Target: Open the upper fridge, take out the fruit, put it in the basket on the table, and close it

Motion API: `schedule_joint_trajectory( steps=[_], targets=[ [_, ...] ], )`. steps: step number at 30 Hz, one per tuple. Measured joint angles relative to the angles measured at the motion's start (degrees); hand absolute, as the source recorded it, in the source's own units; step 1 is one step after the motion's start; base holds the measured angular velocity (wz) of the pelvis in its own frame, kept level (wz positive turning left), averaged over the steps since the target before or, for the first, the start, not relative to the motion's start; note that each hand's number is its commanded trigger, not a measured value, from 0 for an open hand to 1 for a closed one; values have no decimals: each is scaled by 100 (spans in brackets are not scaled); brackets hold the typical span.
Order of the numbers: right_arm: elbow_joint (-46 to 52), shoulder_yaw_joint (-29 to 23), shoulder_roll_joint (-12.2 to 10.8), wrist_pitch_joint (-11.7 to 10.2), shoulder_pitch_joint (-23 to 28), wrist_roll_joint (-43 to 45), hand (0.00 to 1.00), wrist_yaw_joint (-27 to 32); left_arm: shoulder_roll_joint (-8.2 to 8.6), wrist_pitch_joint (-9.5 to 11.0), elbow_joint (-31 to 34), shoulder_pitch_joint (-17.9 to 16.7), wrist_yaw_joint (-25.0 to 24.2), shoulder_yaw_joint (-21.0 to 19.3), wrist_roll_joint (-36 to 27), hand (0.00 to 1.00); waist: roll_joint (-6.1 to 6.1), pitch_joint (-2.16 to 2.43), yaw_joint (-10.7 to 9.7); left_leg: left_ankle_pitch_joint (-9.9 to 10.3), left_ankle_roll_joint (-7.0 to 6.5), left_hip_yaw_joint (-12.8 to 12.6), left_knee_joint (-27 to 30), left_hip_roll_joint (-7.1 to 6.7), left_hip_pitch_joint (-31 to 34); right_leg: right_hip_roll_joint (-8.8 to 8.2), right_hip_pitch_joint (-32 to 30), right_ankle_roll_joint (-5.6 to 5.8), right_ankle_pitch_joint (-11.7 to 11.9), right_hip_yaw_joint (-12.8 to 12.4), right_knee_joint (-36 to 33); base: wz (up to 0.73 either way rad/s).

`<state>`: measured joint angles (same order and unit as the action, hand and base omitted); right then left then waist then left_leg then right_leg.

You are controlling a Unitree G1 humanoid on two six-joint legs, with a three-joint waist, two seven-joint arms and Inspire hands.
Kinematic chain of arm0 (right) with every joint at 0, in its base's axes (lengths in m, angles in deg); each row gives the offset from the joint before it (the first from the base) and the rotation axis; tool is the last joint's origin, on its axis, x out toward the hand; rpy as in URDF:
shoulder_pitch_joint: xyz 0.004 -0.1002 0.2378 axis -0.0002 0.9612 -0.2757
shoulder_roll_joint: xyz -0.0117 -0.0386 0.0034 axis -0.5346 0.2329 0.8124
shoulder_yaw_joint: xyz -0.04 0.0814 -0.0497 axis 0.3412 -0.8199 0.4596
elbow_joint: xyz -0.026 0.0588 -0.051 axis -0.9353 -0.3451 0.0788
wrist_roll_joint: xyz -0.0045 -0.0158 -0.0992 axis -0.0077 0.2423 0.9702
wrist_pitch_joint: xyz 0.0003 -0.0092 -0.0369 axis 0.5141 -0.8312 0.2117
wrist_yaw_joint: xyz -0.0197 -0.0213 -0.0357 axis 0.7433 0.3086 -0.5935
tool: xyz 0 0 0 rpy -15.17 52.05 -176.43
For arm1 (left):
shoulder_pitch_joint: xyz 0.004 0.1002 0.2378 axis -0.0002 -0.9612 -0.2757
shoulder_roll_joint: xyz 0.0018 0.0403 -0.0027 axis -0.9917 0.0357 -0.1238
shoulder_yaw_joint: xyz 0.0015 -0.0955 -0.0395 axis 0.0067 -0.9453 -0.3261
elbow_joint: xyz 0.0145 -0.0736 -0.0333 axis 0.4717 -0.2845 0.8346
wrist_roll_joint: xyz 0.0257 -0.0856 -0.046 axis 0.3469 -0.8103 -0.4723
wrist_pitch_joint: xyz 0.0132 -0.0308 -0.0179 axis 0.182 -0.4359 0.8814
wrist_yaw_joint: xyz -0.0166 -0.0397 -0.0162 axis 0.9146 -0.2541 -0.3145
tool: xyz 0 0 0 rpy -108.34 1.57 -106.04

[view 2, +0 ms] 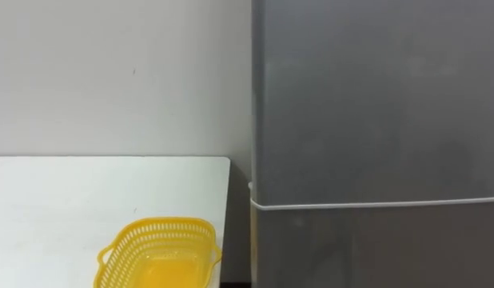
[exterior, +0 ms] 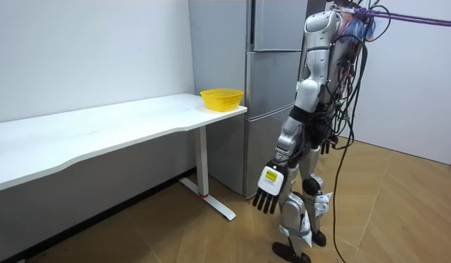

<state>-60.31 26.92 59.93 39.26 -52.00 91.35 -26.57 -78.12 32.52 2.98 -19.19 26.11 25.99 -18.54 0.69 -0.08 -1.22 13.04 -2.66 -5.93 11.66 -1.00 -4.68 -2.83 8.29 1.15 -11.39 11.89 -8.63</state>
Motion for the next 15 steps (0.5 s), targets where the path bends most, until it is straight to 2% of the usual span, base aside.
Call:
schedule_joint_trajectory(
  steps=[1, 4, 8, 10, 13, 14, 15],
  targets=[
    [-2, -15, 0, 0, 0, -3, 0, 16, -1, 39, 1, 1, 66, -98, -483, 0, -4, -1, 1, 0, 0, 0, -12, 0, 0, 0, -3, 0, 0, 0, -2, 0],
    [17, -58, -1, -1, 24, 7, 0, 45, 15, 182, 12, 13, 267, -350, -1423, 0, -33, 1, 10, -1, 0, 1, -32, 1, -6, 2, -3, 0, 1, 18, -10, 0],
    [35, -180, 7, -1, 61, 216, 0, -7, 1, 353, 79, 58, 489, -783, -2479, 0, -52, -6, 35, 0, 1, 2, -52, 6, -58, 4, 26, -1, 2, 23, -32, 0],
    [78, -179, 19, 0, 137, 222, 0, -41, 0, 385, 397, 24, 704, -889, -3202, 0, -69, -6, 111, 0, 1, -1, -83, 6, -137, 5, 81, -1, 2, -4, -46, -4],
    [93, -194, 18, 2, 166, 231, 0, -38, 5, 540, 853, 30, 947, -930, -3940, 0, -71, -9, 175, 0, 1, 1, -74, 12, -147, 5, 65, -1, 2, -5, -109, -1],
    [93, -222, 15, 2, 154, 256, 0, -39, 3, 578, 970, 65, 1023, -1052, -4142, 0, -71, -8, 196, 0, 1, 6, -58, 13, -143, 6, 67, -1, 2, -14, -115, 0],
    [93, -224, 16, 2, 146, 270, 0, -39, 2, 600, 1040, 83, 1094, -1100, -4209, 0, -72, -8, 202, 2, 3, 9, -48, 13, -134, 7, 63, -1, 2, -29, -116, 0]
  ],
)
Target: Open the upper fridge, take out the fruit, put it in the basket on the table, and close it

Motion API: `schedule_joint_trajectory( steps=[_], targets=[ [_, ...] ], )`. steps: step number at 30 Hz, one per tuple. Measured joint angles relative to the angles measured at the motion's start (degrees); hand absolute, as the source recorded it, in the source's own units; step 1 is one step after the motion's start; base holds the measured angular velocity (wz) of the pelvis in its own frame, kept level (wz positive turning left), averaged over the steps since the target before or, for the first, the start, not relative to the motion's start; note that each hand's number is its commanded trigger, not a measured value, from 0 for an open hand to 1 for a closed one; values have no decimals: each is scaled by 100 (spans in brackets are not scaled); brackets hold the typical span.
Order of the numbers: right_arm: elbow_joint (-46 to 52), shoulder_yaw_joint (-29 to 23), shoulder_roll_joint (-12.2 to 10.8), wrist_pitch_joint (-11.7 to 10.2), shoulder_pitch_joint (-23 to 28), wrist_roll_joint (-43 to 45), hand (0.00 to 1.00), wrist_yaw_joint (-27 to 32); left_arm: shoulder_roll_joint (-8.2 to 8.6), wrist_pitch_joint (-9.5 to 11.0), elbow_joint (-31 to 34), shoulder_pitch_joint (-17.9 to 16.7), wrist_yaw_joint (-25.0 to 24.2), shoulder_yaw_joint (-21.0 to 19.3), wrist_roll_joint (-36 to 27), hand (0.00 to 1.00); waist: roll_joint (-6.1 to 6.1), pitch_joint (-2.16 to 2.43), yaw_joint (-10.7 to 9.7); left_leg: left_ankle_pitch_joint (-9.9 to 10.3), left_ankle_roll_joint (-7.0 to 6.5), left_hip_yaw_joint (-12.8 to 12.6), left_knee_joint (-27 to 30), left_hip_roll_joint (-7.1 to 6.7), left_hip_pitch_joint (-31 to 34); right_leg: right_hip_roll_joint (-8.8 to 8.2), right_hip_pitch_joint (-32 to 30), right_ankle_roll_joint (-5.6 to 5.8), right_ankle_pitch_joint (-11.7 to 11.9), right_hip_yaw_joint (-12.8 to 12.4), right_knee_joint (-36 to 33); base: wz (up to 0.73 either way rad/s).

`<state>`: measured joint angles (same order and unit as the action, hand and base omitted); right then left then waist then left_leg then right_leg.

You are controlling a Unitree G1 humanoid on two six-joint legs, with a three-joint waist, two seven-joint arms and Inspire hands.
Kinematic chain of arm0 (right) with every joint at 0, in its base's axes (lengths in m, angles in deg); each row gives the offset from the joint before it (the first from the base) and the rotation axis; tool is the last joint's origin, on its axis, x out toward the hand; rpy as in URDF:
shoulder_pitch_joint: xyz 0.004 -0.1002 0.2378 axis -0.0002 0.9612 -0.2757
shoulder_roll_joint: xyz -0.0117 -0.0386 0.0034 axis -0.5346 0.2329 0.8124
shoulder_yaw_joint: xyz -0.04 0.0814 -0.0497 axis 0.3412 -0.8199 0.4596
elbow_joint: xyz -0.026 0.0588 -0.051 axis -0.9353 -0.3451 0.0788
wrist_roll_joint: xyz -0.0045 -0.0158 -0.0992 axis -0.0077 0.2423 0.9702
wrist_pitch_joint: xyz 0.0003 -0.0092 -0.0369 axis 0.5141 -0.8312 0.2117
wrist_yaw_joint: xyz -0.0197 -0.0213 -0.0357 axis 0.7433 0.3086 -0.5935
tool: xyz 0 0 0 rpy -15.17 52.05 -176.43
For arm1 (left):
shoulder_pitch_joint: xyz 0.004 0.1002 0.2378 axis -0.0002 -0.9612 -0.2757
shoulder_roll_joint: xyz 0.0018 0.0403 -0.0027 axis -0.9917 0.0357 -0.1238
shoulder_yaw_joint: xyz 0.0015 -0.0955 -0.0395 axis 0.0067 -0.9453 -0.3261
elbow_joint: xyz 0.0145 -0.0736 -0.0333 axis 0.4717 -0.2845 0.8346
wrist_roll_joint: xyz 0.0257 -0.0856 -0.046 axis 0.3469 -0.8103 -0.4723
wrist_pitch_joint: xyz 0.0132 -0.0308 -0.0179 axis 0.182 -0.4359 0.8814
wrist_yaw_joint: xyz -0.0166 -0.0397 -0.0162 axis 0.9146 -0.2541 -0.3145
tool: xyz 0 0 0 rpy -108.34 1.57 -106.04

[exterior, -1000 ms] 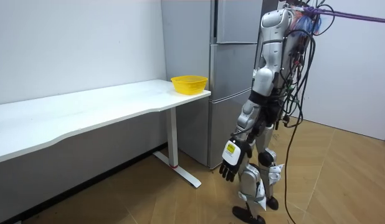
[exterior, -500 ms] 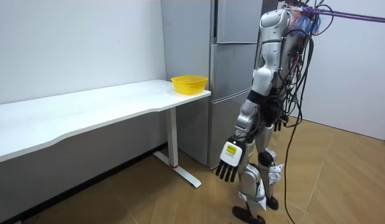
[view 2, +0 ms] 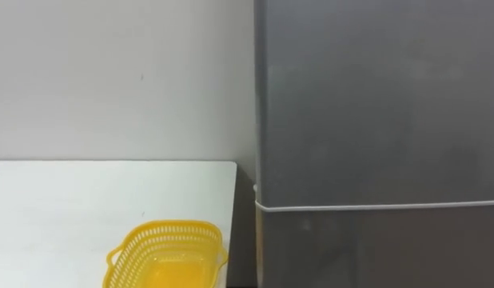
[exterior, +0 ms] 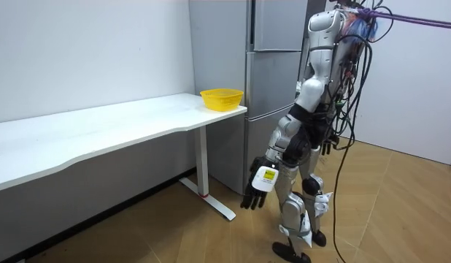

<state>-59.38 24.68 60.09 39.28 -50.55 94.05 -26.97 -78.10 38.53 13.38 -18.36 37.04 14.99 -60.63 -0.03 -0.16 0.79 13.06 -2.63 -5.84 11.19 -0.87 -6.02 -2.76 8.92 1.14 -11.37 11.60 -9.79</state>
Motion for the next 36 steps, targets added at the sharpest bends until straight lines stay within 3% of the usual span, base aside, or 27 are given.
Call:
schedule_joint_trajectory(
  steps=[8, 11, 13, 20, 25, 28, 36],
  targets=[
    [27, -37, 11, -129, 87, 173, 0, 35, -12, 477, 1222, 46, 1230, -434, -529, 0, -96, 47, 191, 0, 1, -13, 22, 6, 50, 10, -80, -11, 7, -33, -34, -1],
    [107, -72, 5, -171, 199, 179, 0, 48, -11, 602, 2166, 17, 1727, -619, -827, 0, -96, 48, 271, 0, 1, -11, 10, 5, 53, 5, -93, -10, 7, -24, -39, 0],
    [255, -80, 6, -191, 290, 194, 0, 39, -41, 895, 2705, 18, 2007, -646, -804, 0, -121, 56, 307, 0, 0, -5, 7, 8, 53, 5, -118, -8, 6, -19, -90, 0],
    [266, -256, -26, -191, 300, 408, 0, -2, -69, 952, 4696, 9, 2658, -771, 9, 0, -130, 62, 295, 0, 1, 58, 19, 5, 59, 14, -110, -9, 6, 8, -90, 1],
    [219, -260, -20, -169, 351, 399, 0, -68, -319, 1019, 6239, 89, 2506, -809, 500, 0, -154, 56, 257, 1, 1, 100, 56, 0, 136, 15, -108, -10, 7, 30, -81, 3],
    [223, -257, -9, -122, 379, 374, 0, -102, -339, 993, 6902, 100, 2182, -739, 507, 0, -180, 47, 244, 0, 0, 136, 63, -6, 135, 12, -93, -9, 7, 63, -74, 7],
    [257, -382, 83, 15, 318, 353, 0, -454, -366, 699, 7559, 186, 1019, -724, 506, 0, -272, 6, 74, 42, 9, 210, 248, 14, 351, 24, -238, -13, 9, 118, -85, 4]
  ],
)
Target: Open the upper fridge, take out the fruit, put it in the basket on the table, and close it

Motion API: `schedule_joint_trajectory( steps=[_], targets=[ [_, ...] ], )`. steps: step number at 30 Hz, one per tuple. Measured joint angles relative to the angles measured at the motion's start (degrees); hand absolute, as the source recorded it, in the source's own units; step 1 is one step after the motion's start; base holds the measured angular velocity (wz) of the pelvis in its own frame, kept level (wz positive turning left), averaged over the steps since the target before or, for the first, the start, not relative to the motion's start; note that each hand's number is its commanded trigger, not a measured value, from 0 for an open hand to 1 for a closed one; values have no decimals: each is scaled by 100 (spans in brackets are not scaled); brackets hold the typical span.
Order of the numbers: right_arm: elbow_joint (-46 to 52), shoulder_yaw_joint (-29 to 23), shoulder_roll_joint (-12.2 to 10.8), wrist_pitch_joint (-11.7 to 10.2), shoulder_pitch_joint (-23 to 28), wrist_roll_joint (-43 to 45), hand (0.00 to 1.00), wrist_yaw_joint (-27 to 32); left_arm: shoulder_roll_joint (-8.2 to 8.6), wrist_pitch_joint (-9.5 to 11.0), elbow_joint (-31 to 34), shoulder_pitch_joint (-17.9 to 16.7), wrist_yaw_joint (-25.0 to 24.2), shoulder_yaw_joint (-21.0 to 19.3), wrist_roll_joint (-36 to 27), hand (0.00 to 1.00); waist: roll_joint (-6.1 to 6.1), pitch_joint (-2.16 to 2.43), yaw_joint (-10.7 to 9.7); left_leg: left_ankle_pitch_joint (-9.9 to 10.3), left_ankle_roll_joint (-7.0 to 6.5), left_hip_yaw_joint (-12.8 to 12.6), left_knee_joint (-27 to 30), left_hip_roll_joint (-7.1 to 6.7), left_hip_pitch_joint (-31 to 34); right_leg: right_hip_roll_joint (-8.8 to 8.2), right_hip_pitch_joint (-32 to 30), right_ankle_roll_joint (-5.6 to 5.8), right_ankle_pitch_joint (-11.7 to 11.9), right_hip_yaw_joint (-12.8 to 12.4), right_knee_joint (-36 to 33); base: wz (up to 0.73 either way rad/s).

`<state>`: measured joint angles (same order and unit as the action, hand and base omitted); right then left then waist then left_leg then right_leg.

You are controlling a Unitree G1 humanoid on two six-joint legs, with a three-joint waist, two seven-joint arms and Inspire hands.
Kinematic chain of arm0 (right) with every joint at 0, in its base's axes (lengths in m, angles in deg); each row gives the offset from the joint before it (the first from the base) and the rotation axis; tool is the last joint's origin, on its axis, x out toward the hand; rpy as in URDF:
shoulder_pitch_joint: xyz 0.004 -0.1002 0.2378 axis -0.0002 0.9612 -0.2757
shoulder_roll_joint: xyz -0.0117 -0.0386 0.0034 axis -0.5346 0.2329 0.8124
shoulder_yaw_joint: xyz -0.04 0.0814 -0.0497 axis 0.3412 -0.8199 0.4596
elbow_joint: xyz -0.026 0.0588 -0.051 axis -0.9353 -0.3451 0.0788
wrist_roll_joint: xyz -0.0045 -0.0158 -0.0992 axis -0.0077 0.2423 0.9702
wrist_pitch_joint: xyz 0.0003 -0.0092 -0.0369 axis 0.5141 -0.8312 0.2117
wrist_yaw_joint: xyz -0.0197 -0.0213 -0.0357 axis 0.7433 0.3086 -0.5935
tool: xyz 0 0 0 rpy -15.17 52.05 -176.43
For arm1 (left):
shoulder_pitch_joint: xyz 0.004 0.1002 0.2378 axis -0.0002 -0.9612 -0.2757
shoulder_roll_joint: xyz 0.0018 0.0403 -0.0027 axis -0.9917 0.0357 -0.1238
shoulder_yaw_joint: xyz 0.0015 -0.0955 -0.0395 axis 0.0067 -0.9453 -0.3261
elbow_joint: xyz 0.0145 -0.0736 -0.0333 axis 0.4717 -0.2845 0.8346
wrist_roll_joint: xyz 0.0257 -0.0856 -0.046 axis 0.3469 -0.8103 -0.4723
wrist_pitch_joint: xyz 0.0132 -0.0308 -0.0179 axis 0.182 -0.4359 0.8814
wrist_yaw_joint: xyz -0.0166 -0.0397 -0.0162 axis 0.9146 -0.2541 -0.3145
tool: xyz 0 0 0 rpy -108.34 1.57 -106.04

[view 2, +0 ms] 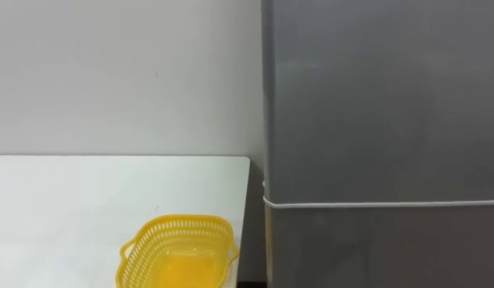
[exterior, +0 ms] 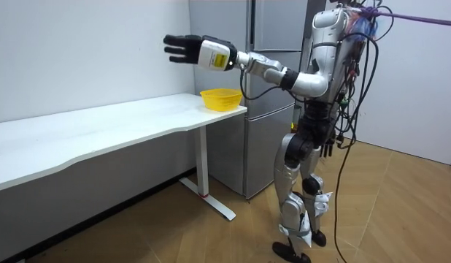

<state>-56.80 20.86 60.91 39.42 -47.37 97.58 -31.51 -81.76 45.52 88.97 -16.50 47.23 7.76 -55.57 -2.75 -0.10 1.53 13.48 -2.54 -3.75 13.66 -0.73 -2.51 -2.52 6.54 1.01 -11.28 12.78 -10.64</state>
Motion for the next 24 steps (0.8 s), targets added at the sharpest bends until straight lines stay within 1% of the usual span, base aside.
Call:
schedule_joint_trajectory(
  steps=[1, 3, 4, 5, 7, 8, 9, 10, 11, 12, 13, 14, 15, 16, 17, 19, 20, 21, 24],
  targets=[
    [4, -2, 5, 39, -4, 1, 0, -43, -5, -80, 36, 77, -138, 17, -1, 0, -5, 1, -6, 0, 0, -4, 4, 0, 14, 0, -14, -2, 1, -3, -3, 0],
    [1, 3, 4, 83, -10, 6, 0, -85, -58, -120, 42, 207, -347, 123, -40, 0, -6, 2, -37, 0, 0, 2, 10, -1, 29, 1, -16, -3, 2, -6, -2, 0],
    [14, 7, 4, 100, -14, 3, 0, -136, -145, -168, 60, 273, -510, 220, -180, 0, -6, 2, -61, -1, 0, 7, 13, -2, 44, 1, -6, -4, 3, -6, -3, 0],
    [16, 8, 4, 101, -15, 7, 0, -160, -188, -199, 81, 294, -614, 267, -222, 0, -6, 2, -82, -2, -1, 7, 15, -2, 50, 1, -3, -5, 3, -6, -3, 0],
    [26, 22, 2, 103, -14, 85, 0, -240, -330, -281, 205, 330, -1073, 456, -278, 0, -6, 2, -165, -2, -1, 5, 13, -3, 52, 1, -6, -5, 3, -15, -4, 0],
    [6, 26, -1, 108, -14, 108, 0, -253, -377, -307, 205, 365, -1199, 508, -278, 0, -3, 0, -180, -2, -2, 5, 11, -3, 51, 0, -6, -5, 3, -7, -4, 0],
    [-7, 27, -4, 110, -3, 173, 0, -265, -420, -348, 205, 448, -1430, 596, -262, 0, -16, -17, -199, -2, -2, -1, 10, -2, 53, -1, -8, -5, 3, -3, -4, 0],
    [7, 28, 1, 110, 0, 234, 0, -265, -421, -354, 207, 492, -1665, 655, -259, 0, -23, -24, -239, -2, -2, -26, 2, 1, 59, -5, -26, -5, 3, -6, -6, -5],
    [16, 31, 2, 109, -1, 266, 0, -263, -422, -367, 207, 501, -1783, 681, -257, 0, -29, -19, -258, -1, -3, -36, 1, 1, 75, -6, -47, -5, 3, -8, -9, -8],
    [47, 46, 5, 109, 0, 297, 0, -253, -422, -410, 207, 522, -2000, 733, -254, 0, -33, -21, -272, -1, -3, -61, -2, 3, 94, -10, -75, -5, 3, -18, -12, -11],
    [59, 61, 21, 110, 3, 306, 0, -244, -423, -488, 207, 551, -2187, 801, -230, 0, -61, -37, -288, 2, -9, -83, -4, 4, 99, -11, -95, -6, 4, -35, -13, -10],
    [61, 61, 26, 111, 7, 305, 0, -243, -423, -527, 207, 571, -2274, 843, -201, 0, -73, -39, -298, 3, -10, -83, -4, 4, 106, -12, -102, -6, 4, -35, -12, -6],
    [59, 63, 37, 114, 15, 304, 0, -244, -424, -592, 207, 635, -2440, 954, -176, 0, -88, -35, -311, 4, -11, -86, -4, 2, 124, -14, -125, -5, 4, -35, -12, 0],
    [46, 63, 43, 127, 7, 304, 0, -255, -428, -613, 214, 695, -2603, 1084, -93, 0, -102, -29, -322, 3, -12, -89, -4, 1, 139, -14, -151, -5, 4, -37, -11, 0],
    [45, 62, 43, 148, -6, 306, 0, -262, -432, -658, 231, 731, -2682, 1139, -44, 0, -104, -28, -349, 3, -12, -88, -4, 1, 137, -14, -157, -5, 4, -37, -9, 0],
    [52, 63, 50, 222, -49, 334, 0, -299, -510, -844, 298, 866, -2999, 1330, 113, 0, -112, -20, -405, 0, -12, -87, -6, 2, 122, -11, -152, -5, 4, -38, -5, 0],
    [47, 64, 53, 231, -68, 353, 0, -302, -540, -868, 327, 880, -3072, 1363, 133, 0, -116, -17, -431, -2, -12, -87, -2, 2, 118, -11, -152, -5, 4, -38, -6, 0],
    [30, 64, 60, 246, -101, 407, 0, -319, -591, -941, 367, 950, -3208, 1440, 146, 0, -122, -14, -460, -2, -12, -91, -2, 2, 112, -10, -154, -5, 4, -50, -5, 0],
    [4, 64, 77, 280, -155, 505, 0, -413, -603, -1051, 435, 1155, -3551, 1585, 376, 0, -125, -11, -489, -2, -12, -114, -3, 4, 103, -6, -158, -5, 4, -114, -3, -5]
  ],
)
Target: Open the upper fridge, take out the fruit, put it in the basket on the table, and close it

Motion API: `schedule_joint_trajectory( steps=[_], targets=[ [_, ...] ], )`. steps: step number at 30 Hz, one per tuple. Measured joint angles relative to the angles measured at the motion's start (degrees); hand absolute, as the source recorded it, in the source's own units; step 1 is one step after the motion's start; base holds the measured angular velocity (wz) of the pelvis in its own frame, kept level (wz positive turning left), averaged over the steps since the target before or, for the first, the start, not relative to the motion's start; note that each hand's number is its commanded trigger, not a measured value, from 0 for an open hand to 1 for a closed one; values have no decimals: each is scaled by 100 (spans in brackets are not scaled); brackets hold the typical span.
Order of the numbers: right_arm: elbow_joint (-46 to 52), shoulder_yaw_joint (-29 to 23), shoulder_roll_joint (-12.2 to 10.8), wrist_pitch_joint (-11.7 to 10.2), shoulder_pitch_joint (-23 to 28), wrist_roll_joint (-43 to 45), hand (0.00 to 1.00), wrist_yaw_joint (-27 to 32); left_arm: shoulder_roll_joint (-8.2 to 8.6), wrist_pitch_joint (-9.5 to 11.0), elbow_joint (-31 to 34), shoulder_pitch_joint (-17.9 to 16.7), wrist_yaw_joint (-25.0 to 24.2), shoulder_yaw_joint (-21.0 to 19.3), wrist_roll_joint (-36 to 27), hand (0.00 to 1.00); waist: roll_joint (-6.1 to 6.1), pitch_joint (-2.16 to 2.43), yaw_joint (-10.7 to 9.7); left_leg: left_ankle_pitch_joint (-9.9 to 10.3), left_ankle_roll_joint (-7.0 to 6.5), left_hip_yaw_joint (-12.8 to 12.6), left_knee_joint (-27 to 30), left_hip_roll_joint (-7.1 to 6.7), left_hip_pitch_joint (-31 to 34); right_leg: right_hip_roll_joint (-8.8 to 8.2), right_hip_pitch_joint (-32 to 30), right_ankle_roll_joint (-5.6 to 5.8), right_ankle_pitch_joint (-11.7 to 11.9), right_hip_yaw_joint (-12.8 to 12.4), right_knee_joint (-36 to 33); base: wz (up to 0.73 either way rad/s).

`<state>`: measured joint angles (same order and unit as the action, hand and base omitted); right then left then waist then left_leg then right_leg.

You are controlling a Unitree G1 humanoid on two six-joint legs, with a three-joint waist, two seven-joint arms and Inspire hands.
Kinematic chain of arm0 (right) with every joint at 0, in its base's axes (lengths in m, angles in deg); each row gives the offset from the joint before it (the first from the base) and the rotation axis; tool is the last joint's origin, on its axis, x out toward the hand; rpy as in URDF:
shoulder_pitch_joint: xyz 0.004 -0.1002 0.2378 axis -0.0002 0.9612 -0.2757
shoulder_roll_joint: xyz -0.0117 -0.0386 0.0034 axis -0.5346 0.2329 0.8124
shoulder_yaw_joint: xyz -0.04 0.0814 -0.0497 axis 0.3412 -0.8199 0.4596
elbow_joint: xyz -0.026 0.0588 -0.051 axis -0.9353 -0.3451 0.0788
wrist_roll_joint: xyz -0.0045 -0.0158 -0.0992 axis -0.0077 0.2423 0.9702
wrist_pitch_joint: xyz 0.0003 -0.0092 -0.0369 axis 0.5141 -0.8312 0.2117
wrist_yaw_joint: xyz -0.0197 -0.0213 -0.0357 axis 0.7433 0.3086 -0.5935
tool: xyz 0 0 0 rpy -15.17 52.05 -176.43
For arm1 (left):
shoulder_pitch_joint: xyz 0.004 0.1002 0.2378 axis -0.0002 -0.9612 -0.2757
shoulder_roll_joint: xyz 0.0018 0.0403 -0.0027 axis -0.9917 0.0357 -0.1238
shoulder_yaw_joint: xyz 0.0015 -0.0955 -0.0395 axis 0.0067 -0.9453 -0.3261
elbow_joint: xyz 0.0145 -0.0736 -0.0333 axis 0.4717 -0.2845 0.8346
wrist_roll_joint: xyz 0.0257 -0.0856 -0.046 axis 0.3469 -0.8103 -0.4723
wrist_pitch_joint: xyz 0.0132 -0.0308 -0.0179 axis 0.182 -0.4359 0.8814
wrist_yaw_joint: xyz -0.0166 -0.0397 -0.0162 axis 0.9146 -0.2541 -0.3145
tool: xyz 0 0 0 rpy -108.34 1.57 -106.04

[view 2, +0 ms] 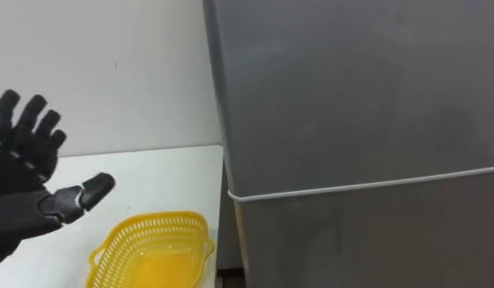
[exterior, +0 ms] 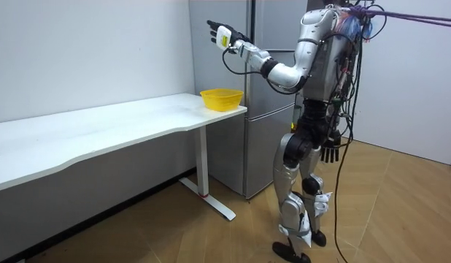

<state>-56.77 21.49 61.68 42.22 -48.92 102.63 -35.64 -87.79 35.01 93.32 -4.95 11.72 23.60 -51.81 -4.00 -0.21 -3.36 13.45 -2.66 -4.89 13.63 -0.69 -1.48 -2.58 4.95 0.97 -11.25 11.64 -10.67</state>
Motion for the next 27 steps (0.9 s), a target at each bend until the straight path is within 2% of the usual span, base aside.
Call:
schedule_joint_trajectory(
  steps=[5, 12, 13, 16, 21, 23, 27],
  targets=[
    [-38, 90, 14, 32, -77, 19, 0, -13, -41, -76, -1, 229, -463, 156, 249, 0, 3, -1, -96, 0, 0, -36, 17, 1, -16, -1, 9, 0, 0, -54, 0, -5],
    [-107, 185, 107, 32, -195, -77, 0, 5, -78, -130, -14, 548, -891, 697, 204, 0, -54, -30, -167, 4, -11, -60, -12, 1, -21, -8, 49, -1, 1, -66, -3, 0],
    [-126, 182, 132, 32, -207, -78, 0, 11, -78, -152, -14, 557, -963, 779, 204, 0, -87, -10, -189, 4, -12, -62, -11, 1, -26, -9, 54, -2, 1, -66, -2, 0],
    [-135, 178, 172, 30, -254, -78, 0, 7, -78, -185, -14, 560, -1164, 826, 204, 0, -132, 0, -287, 0, -12, -63, -14, 4, -52, -6, 73, -2, 1, -63, 4, 0],
    [-150, 178, 172, 30, -263, -85, 0, -13, -78, -254, -15, 632, -1423, 845, 203, 0, -120, -8, -329, -1, -12, -107, -8, 2, -57, -8, 74, -2, -1, -80, 29, 0],
    [-165, 187, 172, 29, -280, -89, 0, -51, -80, -254, -15, 632, -1510, 899, 199, 0, -101, -17, -348, -8, -22, -105, -6, -4, -65, -19, 75, 0, -2, -84, 29, 0],
    [-219, 406, 170, 27, -384, -88, 0, -150, -112, -270, -15, 632, -1767, 1194, 207, 0, -18, -70, -402, -10, -25, -106, -1, -5, -61, -29, 69, 2, -4, -85, 27, 0]
  ],
)
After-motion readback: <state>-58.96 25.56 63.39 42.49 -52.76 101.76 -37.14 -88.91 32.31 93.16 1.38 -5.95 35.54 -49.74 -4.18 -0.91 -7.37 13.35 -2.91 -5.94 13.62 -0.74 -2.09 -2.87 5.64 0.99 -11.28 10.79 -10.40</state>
